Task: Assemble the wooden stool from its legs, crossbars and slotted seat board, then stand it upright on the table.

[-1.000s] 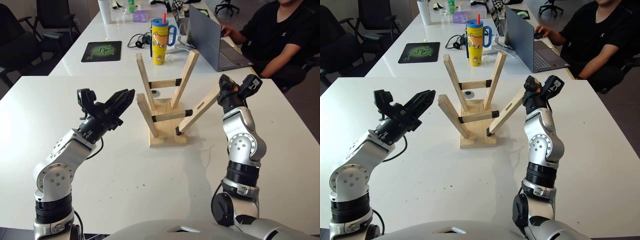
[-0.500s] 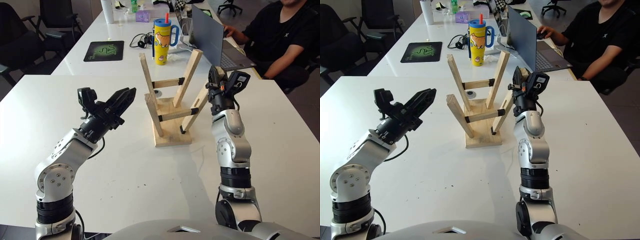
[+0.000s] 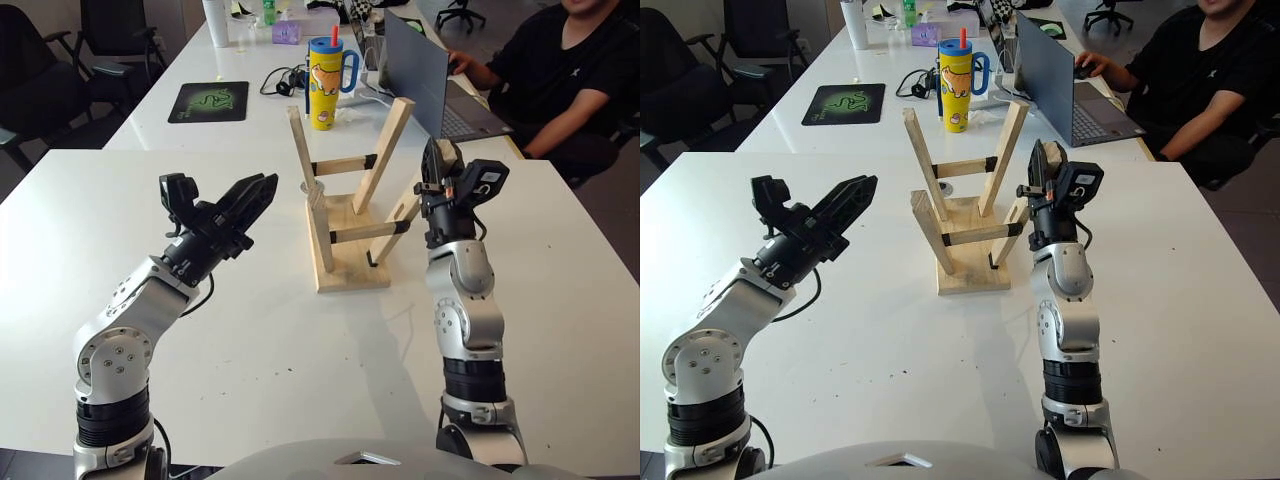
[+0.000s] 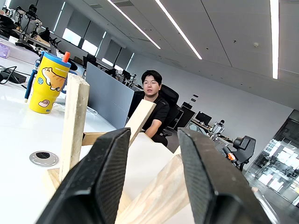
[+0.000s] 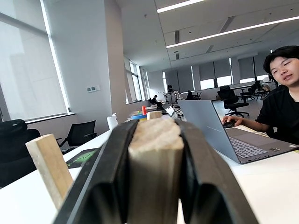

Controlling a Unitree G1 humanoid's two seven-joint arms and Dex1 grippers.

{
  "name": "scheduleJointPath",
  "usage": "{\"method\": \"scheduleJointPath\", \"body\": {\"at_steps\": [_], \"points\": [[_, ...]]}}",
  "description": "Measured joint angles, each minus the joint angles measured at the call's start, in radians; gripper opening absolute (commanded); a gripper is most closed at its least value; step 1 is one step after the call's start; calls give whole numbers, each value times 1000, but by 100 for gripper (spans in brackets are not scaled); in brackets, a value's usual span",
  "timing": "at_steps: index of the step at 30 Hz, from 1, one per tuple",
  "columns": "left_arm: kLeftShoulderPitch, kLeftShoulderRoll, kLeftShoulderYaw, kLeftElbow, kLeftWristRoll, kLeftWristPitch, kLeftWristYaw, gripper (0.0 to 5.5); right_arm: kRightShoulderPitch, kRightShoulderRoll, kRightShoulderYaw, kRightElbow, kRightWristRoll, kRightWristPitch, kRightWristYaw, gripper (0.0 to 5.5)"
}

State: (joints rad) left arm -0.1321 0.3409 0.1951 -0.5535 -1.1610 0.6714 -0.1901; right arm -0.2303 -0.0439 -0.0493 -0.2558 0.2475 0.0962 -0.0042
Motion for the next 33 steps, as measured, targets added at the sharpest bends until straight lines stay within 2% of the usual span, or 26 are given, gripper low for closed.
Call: {"method": "scheduleJointPath", "body": {"at_steps": [7,16,23,28,33], "points": [[-32,4,-36,-54,-16,7,17,188,-2,-1,-13,-9,8,32,5,105],[-145,164,-44,-107,-77,74,-18,188,-26,-1,-31,17,31,46,4,105],[-200,126,-222,21,157,67,-38,188,-37,0,-32,31,35,47,5,105],[-256,96,-265,38,242,71,-27,188,-43,0,-29,35,34,50,5,105],[-263,102,-254,16,260,122,-1,188,-45,0,-27,41,34,50,4,105]]}}
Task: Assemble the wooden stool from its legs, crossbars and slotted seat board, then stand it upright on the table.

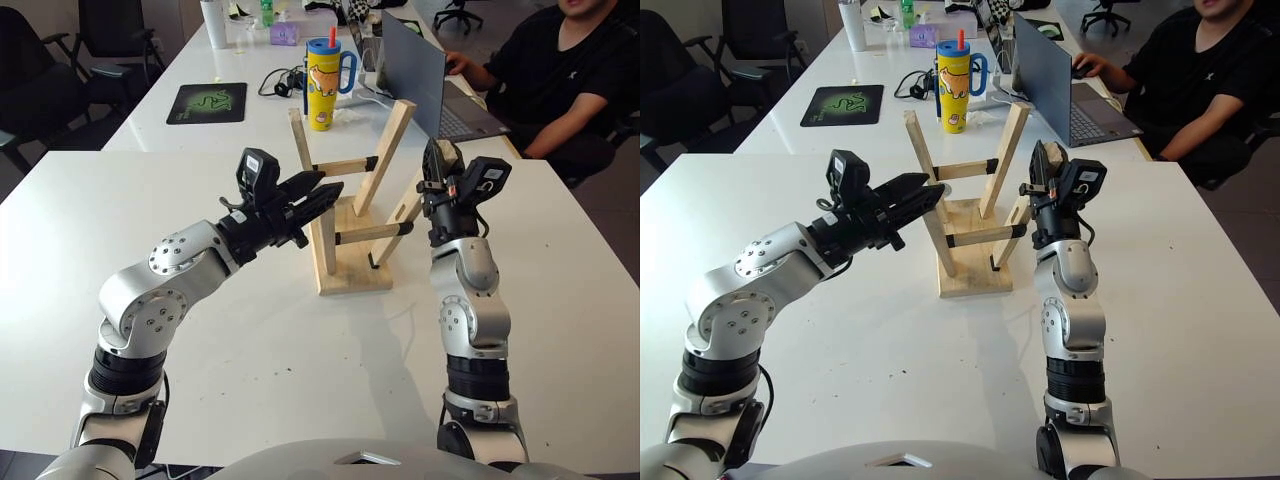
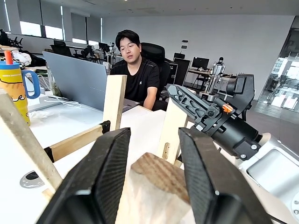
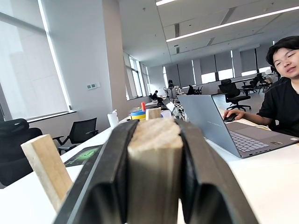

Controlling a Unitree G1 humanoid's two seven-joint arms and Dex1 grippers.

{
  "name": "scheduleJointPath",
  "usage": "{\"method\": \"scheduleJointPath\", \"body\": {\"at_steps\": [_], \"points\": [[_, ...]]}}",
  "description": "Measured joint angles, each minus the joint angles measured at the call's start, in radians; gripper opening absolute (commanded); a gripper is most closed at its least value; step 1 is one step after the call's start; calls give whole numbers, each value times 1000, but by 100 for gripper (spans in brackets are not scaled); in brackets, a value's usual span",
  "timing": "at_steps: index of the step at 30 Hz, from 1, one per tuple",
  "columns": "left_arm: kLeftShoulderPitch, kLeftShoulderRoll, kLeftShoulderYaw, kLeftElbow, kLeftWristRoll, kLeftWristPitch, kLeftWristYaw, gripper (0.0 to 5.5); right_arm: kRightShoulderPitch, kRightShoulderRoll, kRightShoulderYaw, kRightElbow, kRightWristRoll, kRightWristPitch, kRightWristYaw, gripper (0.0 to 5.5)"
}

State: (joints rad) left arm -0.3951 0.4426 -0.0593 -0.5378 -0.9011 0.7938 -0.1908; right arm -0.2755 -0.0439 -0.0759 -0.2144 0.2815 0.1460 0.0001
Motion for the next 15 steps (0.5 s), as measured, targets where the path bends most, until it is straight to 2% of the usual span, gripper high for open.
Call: {"method": "scheduleJointPath", "body": {"at_steps": [6,15], "points": [[49,39,47,-16,0,13,-4,188,-7,0,-15,17,3,0,0,105],[64,45,41,3,21,0,-22,188,37,-13,-31,3,43,-10,54,105]]}}
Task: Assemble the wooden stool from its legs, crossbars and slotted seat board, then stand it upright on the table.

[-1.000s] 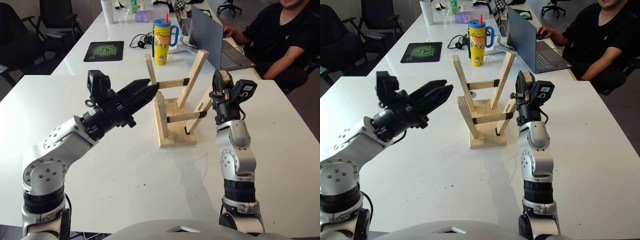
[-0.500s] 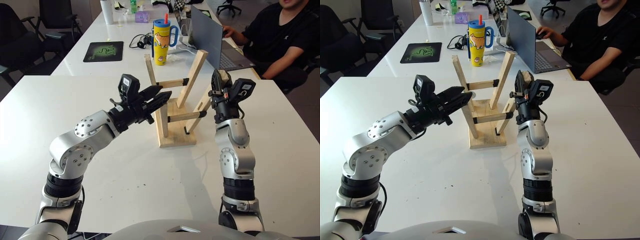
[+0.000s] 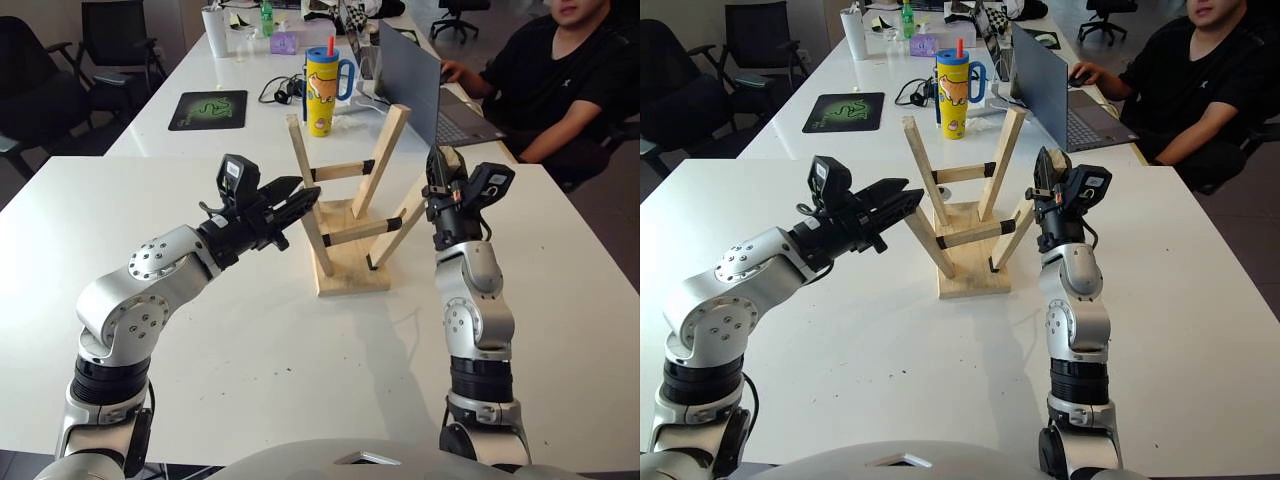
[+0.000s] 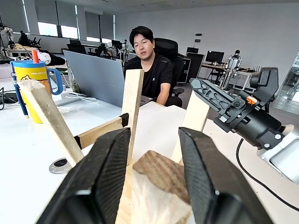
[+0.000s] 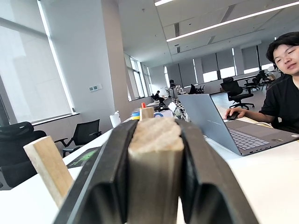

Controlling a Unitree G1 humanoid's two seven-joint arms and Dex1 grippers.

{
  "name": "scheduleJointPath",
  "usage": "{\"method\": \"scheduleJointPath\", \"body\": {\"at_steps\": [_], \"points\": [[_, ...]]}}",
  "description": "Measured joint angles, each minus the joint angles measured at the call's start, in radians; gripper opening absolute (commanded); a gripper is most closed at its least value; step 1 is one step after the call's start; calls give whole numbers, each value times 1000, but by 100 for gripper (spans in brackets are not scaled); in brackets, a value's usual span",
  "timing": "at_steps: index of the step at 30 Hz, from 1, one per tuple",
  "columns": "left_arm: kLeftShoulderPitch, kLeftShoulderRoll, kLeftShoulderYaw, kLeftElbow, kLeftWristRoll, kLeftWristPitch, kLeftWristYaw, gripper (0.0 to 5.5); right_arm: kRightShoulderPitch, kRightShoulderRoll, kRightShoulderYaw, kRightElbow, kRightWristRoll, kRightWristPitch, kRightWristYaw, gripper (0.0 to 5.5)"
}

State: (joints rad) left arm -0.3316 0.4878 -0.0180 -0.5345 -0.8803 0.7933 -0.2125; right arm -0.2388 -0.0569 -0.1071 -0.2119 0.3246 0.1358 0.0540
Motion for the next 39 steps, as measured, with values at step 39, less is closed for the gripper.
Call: {"method": "scheduleJointPath", "body": {"at_steps": [39], "points": [[-65,-66,1,54,67,37,54,188,-60,-207,185,58,-40,384,180,278]]}}
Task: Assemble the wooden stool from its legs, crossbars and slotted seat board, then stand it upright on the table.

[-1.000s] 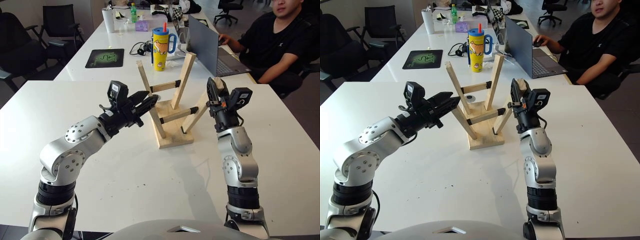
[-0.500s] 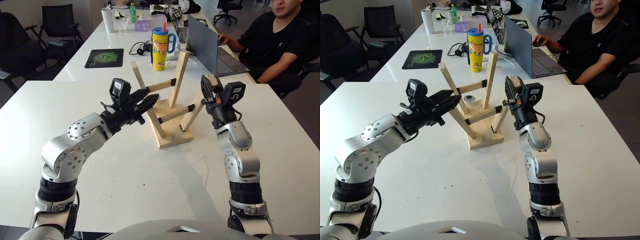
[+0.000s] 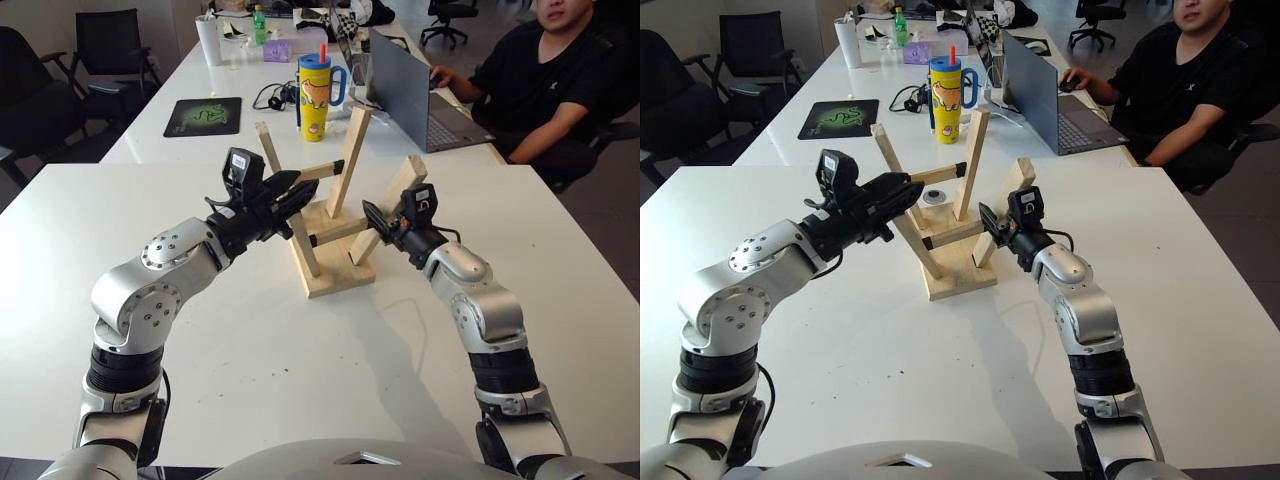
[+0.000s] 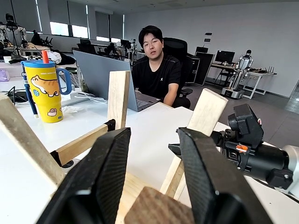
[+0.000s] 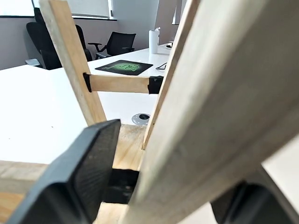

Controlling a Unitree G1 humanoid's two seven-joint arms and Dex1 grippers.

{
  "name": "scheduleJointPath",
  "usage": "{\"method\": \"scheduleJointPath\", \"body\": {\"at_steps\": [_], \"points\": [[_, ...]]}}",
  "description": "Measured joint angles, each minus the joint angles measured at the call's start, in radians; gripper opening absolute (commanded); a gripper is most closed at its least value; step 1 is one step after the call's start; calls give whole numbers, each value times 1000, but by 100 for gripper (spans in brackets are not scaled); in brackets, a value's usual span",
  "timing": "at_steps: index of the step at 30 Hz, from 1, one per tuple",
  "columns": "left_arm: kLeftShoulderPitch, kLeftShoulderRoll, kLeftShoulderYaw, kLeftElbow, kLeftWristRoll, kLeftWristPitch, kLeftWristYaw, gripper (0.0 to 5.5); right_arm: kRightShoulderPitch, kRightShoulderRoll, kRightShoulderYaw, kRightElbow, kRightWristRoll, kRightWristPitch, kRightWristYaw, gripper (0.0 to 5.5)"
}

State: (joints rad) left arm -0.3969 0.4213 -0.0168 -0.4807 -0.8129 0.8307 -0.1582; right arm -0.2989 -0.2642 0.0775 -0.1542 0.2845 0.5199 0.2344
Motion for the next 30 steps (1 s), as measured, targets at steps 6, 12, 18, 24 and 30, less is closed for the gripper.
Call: {"method": "scheduleJointPath", "body": {"at_steps": [6,12,18,24,30], "points": [[-2,-19,28,6,28,-10,6,188,-15,99,-113,16,57,-51,-45,278],[-13,-28,45,7,44,-13,8,188,-242,111,-252,-24,174,-53,-67,278],[-27,-35,47,20,68,-17,1,188,-503,106,-448,46,431,44,-154,278],[-39,-35,47,33,77,-17,-10,188,-553,104,-593,274,606,185,-264,278],[-37,-37,44,46,109,-1,-3,188,-381,28,-232,53,412,218,-181,278]]}}
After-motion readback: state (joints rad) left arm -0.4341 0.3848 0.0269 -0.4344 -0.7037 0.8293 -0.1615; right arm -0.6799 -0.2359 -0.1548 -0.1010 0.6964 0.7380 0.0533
